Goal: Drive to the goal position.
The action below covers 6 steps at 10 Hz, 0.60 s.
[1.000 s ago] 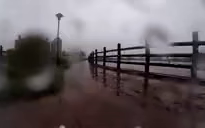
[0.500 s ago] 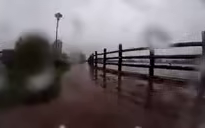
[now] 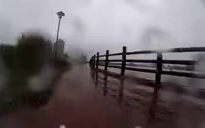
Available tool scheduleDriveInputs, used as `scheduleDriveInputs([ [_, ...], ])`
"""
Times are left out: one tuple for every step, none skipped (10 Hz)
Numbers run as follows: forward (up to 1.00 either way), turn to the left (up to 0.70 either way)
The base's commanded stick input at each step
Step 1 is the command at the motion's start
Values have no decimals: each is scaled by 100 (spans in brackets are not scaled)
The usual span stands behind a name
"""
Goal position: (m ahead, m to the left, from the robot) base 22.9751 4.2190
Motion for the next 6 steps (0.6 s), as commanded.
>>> scheduleDriveInputs([
  [70, 0],
  [70, 0],
  [70, 8],
  [70, 24],
  [70, 34],
  [70, 13],
])
